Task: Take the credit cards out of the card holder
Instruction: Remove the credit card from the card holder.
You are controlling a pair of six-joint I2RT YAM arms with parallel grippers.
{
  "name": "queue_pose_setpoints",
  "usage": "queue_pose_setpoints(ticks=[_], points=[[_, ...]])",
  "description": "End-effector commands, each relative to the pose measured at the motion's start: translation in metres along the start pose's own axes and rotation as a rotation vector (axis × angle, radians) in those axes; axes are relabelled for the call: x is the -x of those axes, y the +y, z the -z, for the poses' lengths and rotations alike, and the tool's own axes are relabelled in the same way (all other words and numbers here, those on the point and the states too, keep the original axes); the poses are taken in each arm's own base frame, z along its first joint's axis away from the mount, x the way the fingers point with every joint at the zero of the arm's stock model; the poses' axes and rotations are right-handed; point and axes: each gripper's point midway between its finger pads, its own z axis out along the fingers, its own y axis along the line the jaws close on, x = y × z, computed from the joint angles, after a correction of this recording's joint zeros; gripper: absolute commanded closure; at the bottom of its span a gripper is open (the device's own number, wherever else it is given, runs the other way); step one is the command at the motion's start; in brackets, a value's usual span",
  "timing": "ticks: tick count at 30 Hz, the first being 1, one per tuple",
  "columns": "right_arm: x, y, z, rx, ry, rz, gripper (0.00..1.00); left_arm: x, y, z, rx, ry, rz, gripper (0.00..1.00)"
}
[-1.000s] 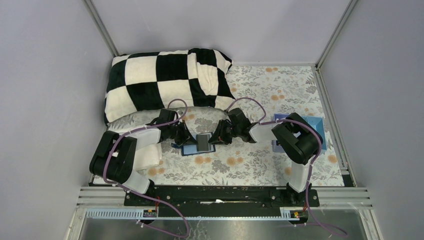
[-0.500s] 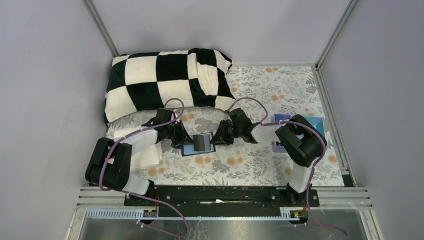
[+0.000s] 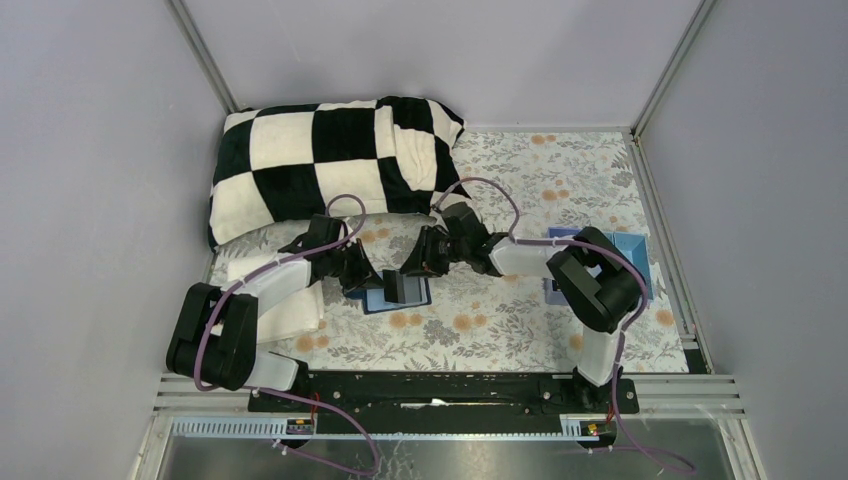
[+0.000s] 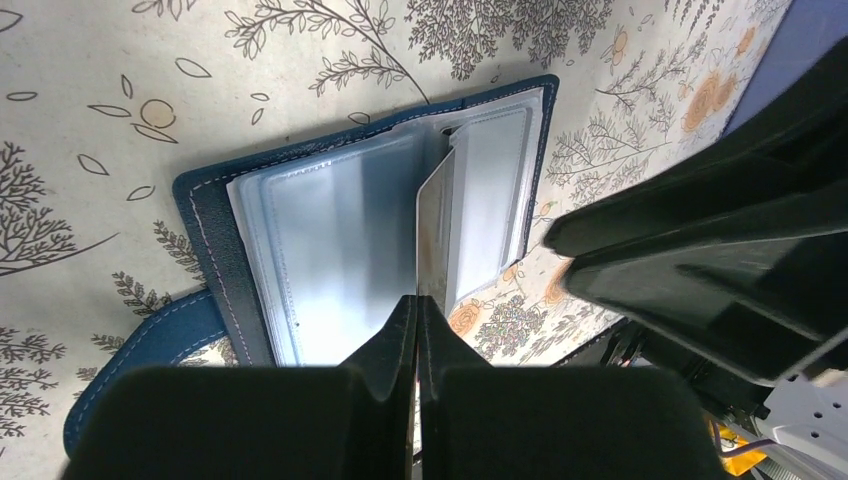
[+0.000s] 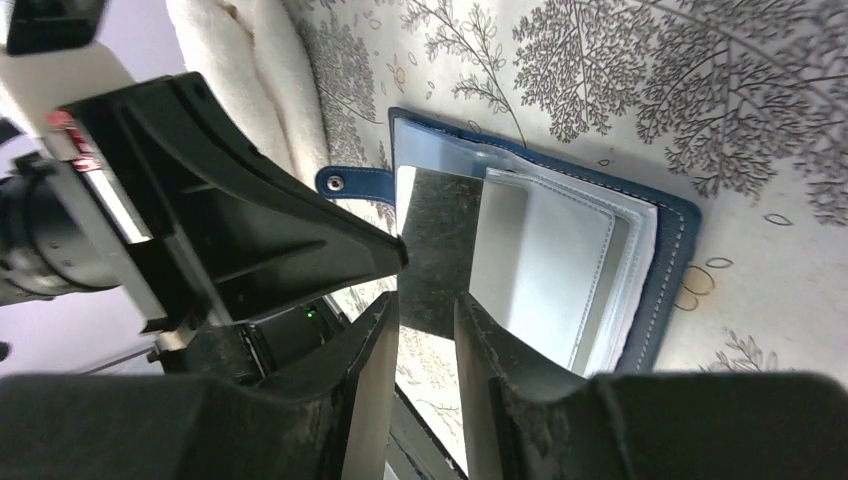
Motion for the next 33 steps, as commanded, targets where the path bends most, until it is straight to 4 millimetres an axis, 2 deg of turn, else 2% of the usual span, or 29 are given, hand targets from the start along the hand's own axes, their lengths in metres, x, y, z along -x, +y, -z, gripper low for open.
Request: queue_pose_setpoints(ticks=[1,7,13,16,23,29,33], points=[[-0.017,-0.001,-0.018,0.006,0.065,-0.002,0.66,0.016,-0.018,0.009,-0.049,-0.044,-0.058,1.00],[-0.026,-0.026,-0.027,-0.058,0.090,-0.040,0.68,0.016,-0.025,0.009,-0.086,-0.041,-0.062,1.00],[-0.030,-0.032,-0.029,-0.063,0.093,-0.061,0.69,0.013,-0.045,0.009,-0.216,-0.016,-0.060,1.00],[-0.031,-0.032,-0.030,-0.051,0.097,-0.076,0.69,0.011,-0.047,0.006,-0.237,-0.003,-0.049,1.00],[-0.035,-0.033,-0.030,-0.041,0.103,-0.090,0.69,0.009,-0.042,-0.001,-0.227,0.016,-0.041,0.84],[-0.034,-0.032,-0.030,-0.037,0.102,-0.086,0.69,0.009,-0.033,-0.005,-0.179,0.016,-0.045,0.64],[-0.034,-0.031,-0.030,-0.038,0.103,-0.085,0.69,0.008,-0.031,-0.007,-0.170,0.023,-0.052,0.63]])
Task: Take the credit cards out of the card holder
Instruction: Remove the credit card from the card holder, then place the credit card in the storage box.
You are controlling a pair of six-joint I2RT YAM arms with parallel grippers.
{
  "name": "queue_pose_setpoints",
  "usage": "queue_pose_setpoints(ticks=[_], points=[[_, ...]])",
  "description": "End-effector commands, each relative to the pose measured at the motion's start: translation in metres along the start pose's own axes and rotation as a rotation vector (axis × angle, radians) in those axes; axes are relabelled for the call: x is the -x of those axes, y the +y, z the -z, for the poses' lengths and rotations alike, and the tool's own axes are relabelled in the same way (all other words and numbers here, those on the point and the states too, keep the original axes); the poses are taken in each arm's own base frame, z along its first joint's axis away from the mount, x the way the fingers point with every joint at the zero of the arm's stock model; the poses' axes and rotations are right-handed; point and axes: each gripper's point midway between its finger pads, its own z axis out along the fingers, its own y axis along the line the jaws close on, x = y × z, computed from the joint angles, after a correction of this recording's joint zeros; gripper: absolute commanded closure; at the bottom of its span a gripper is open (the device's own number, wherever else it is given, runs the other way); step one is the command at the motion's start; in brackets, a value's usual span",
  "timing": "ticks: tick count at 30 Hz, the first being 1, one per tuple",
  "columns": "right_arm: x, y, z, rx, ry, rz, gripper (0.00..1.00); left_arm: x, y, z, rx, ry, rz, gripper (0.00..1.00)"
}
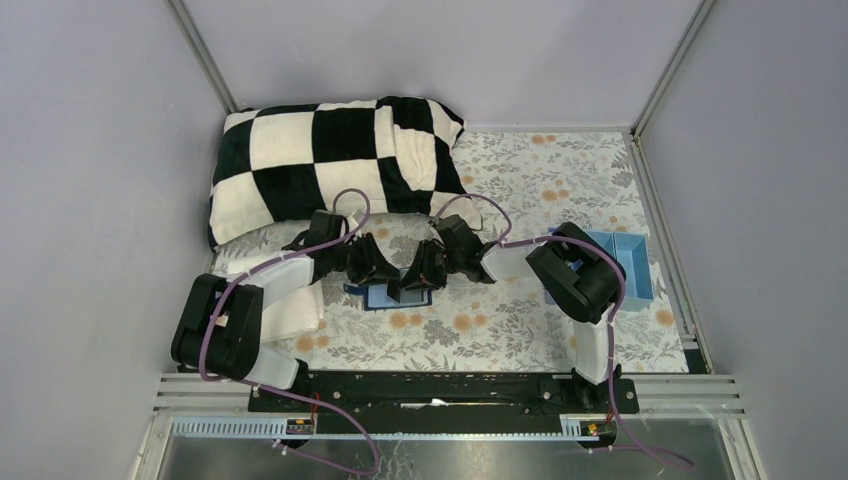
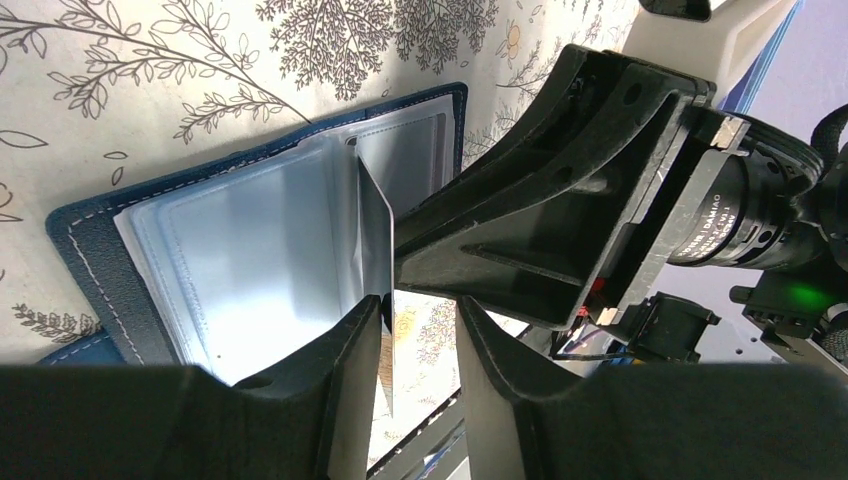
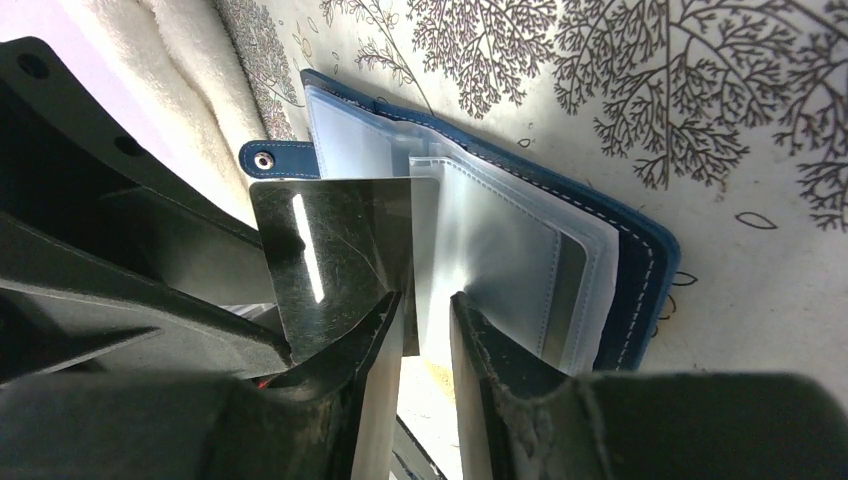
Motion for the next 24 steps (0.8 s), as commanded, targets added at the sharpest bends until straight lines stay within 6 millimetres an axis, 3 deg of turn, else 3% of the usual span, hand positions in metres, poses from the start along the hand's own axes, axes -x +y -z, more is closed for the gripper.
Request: queue_pose_setpoints(ticks=[1,4,9,17,20,24], points=[[-0.005,-0.002,-0.003,0.000,0.018,-0.001,0.69,0.003,0.000,-0.003,0.002,-0.007,-0.038,0.63],[-0.004,-0.002,-0.002,0.000,0.018,-0.001,0.69,0.002,0.001,-0.007,0.012,0.003,-0.039,0.70],[-0.001,0.004,0.007,-0.007,0.003,0.025,0.69,0.005,0.000,-0.004,0.035,-0.004,-0.058,1.00],[0.020,0.024,0.049,0.053,-0.073,0.053,0.60,0.024,-0.008,0.022,0.145,-0.047,-0.155,1.00],[0.031,0.037,0.069,0.115,-0.113,0.059,0.52,0.029,-0.031,0.035,0.080,-0.061,-0.197,1.00],[0.040,0.067,0.095,0.333,-0.122,0.012,0.40,0.020,-0.074,0.048,-0.133,-0.003,-0.236,1.00]])
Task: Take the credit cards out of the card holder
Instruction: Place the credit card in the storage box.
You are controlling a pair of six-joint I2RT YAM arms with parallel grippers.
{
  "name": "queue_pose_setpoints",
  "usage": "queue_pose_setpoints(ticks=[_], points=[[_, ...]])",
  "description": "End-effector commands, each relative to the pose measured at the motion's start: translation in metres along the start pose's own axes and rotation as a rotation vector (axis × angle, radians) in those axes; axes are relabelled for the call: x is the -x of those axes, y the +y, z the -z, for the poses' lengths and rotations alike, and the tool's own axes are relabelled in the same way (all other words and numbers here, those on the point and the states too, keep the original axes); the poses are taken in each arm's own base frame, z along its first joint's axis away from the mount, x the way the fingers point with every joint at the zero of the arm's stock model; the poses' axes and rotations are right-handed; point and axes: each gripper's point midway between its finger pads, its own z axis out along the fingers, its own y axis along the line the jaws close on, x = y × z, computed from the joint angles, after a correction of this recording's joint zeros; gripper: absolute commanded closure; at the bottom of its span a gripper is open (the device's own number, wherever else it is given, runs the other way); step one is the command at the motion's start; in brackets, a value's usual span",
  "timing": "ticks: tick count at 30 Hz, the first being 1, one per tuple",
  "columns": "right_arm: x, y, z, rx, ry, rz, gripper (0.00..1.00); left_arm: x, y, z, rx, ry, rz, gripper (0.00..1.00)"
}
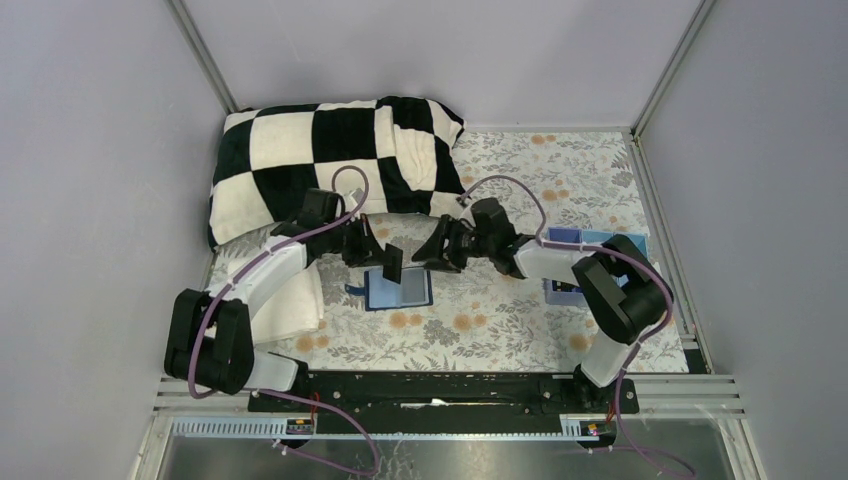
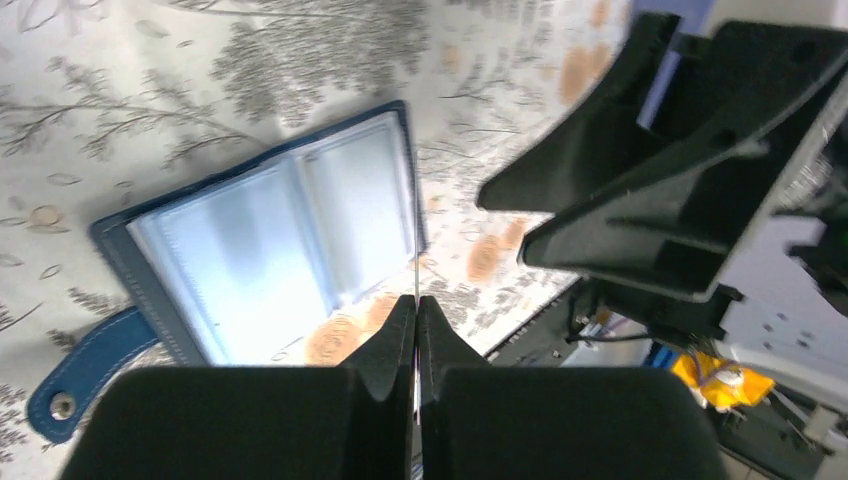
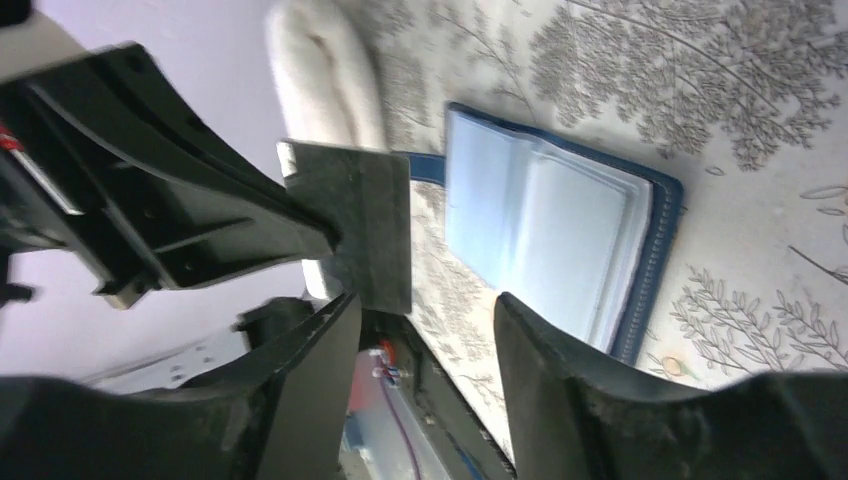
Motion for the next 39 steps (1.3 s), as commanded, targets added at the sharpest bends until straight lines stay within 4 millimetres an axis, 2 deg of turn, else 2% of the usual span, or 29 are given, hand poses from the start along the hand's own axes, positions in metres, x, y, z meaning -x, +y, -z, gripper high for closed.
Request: queue_pose_setpoints(ticks=[1,7,13,18,21,24,27,29,30,32,33,35,36,38,39], points=[[0.014,0.052,0.029,0.287,-0.012,-0.040,0.37,0.006,-0.055,0.026,-0.247,0.016,-0.094,1.00],[0.014,0.076,0.042,0.444,0.001,-0.033,0.29,0.004,-0.088,0.041,-0.441,0.018,-0.087,1.00],[0.008,0.091,0.049,0.522,0.035,-0.010,0.33,0.010,-0.094,0.042,-0.476,-0.015,-0.058,1.00],[0.005,0.095,0.049,0.551,0.048,-0.014,0.51,0.017,-0.096,0.041,-0.493,-0.062,-0.038,1.00],[0.001,0.098,0.048,0.569,0.064,-0.012,0.69,0.019,-0.098,0.041,-0.509,-0.084,-0.013,1.00],[-0.005,0.103,0.045,0.588,0.082,-0.008,0.81,0.022,-0.096,0.039,-0.496,-0.099,-0.005,1.00],[-0.006,0.103,0.044,0.583,0.073,-0.019,1.00,0.021,-0.095,0.038,-0.492,-0.098,-0.006,1.00],[-0.004,0.100,0.044,0.563,0.061,-0.020,1.00,0.021,-0.093,0.037,-0.482,-0.097,-0.006,1.00],[-0.003,0.096,0.043,0.537,0.054,-0.018,1.00,0.021,-0.091,0.036,-0.468,-0.098,-0.008,0.96],[0.008,0.084,0.044,0.451,0.018,-0.007,1.00,0.023,-0.084,0.034,-0.411,-0.099,-0.017,0.80],[0.015,0.074,0.046,0.385,-0.007,0.013,1.00,0.025,-0.079,0.034,-0.370,-0.106,-0.021,0.70],[0.038,0.045,0.059,0.183,-0.089,0.048,1.00,0.029,-0.071,0.035,-0.291,-0.126,-0.039,0.58],[0.052,0.037,0.074,0.085,-0.149,0.093,1.00,0.031,-0.067,0.036,-0.256,-0.133,-0.047,0.55],[0.077,0.002,0.107,-0.196,-0.265,0.153,1.00,0.034,-0.063,0.037,-0.214,-0.143,-0.064,0.52],[0.085,-0.009,0.126,-0.311,-0.304,0.184,1.00,0.034,-0.061,0.038,-0.202,-0.145,-0.068,0.51]])
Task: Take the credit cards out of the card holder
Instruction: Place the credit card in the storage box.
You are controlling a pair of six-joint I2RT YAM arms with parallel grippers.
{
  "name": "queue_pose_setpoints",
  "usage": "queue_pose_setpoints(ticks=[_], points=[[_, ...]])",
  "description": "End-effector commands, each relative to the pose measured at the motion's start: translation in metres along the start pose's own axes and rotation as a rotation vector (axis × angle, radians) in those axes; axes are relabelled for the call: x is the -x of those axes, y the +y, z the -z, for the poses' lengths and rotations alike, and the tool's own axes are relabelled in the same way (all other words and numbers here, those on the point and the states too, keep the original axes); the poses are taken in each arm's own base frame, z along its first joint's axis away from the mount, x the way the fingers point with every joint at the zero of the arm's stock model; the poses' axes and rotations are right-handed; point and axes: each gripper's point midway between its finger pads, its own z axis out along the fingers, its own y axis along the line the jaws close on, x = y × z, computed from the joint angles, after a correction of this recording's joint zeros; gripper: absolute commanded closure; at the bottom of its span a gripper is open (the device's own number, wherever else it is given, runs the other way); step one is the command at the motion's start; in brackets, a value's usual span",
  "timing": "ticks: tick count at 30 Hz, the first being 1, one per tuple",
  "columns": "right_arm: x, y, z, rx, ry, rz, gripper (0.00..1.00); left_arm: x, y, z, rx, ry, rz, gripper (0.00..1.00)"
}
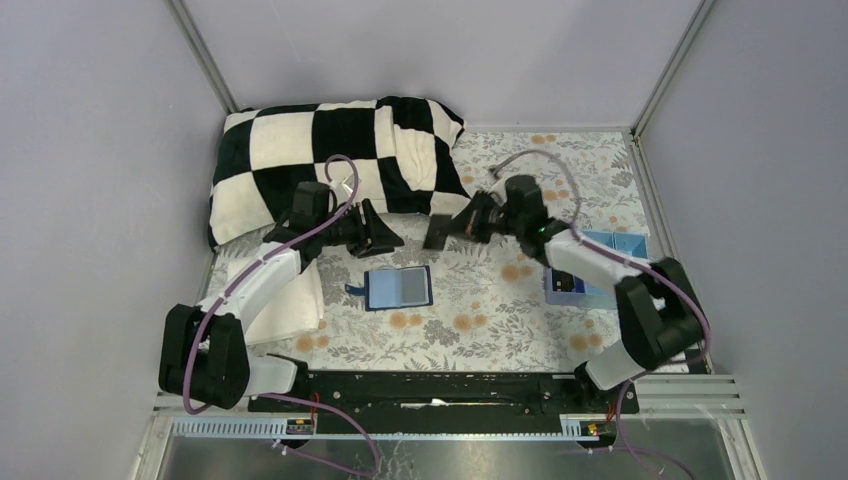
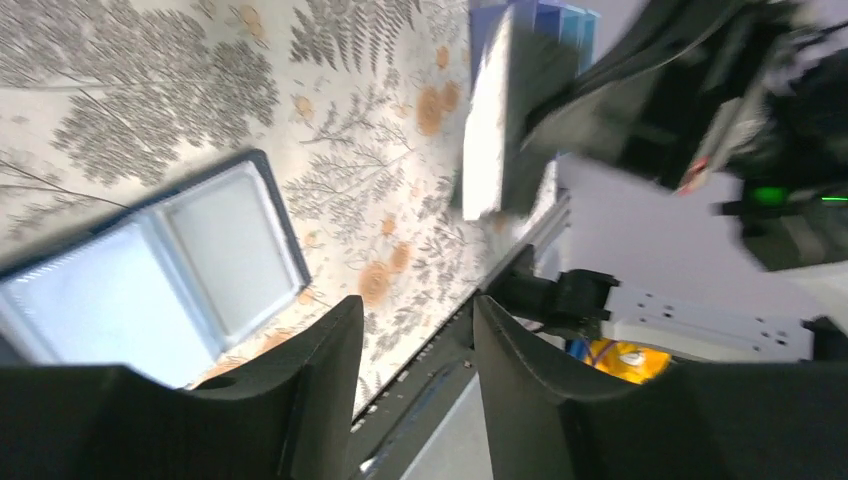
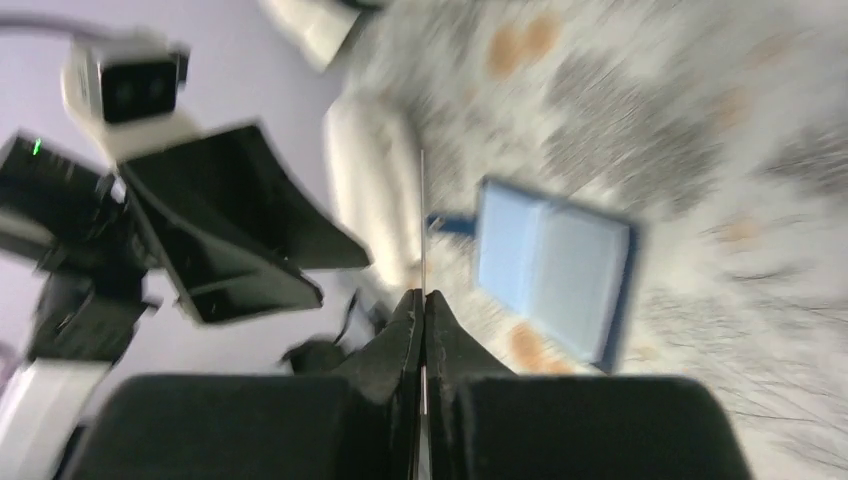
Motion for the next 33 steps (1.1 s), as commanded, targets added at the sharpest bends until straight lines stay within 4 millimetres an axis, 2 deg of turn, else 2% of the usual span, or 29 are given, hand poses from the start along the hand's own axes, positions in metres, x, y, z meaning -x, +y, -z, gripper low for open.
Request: queue_pose_setpoints(ticks=[1,4,6,8,10,13,17,24,29,32,33], points=[[0.059,-0.047,0.094,-0.587,-0.217,0.280,1.00,0.020,-0.002,0.012,0.091,-0.076,-0.124,0.48],[0.080,-0.062,0.157,-0.910,-0.309,0.388,1.00,0.023,0.000,0.013,0.110,-0.094,-0.137,0.42],[0.084,-0.071,0.199,-1.114,-0.338,0.437,1.00,0.025,-0.001,0.014,0.116,-0.101,-0.148,0.40],[0.090,-0.075,0.233,-1.265,-0.382,0.475,1.00,0.026,-0.002,0.015,0.116,-0.106,-0.158,0.39],[0.093,-0.080,0.258,-1.367,-0.401,0.484,1.00,0.025,-0.001,0.014,0.116,-0.098,-0.156,0.38],[0.092,-0.093,0.278,-1.479,-0.387,0.470,1.00,0.023,0.004,0.011,0.125,-0.085,-0.141,0.38],[0.088,-0.113,0.286,-1.565,-0.351,0.443,1.00,0.017,0.011,0.008,0.138,-0.064,-0.117,0.37],[0.072,-0.146,0.264,-1.546,-0.196,0.417,0.99,0.015,0.014,0.007,0.147,-0.059,-0.114,0.36],[0.054,-0.175,0.259,-1.585,-0.093,0.377,0.99,0.015,0.015,0.004,0.148,-0.049,-0.111,0.36],[0.046,-0.187,0.257,-1.607,-0.051,0.359,0.91,0.016,0.013,0.004,0.143,-0.049,-0.118,0.36],[0.046,-0.189,0.256,-1.606,-0.047,0.355,0.81,0.016,0.013,0.004,0.142,-0.049,-0.119,0.36]])
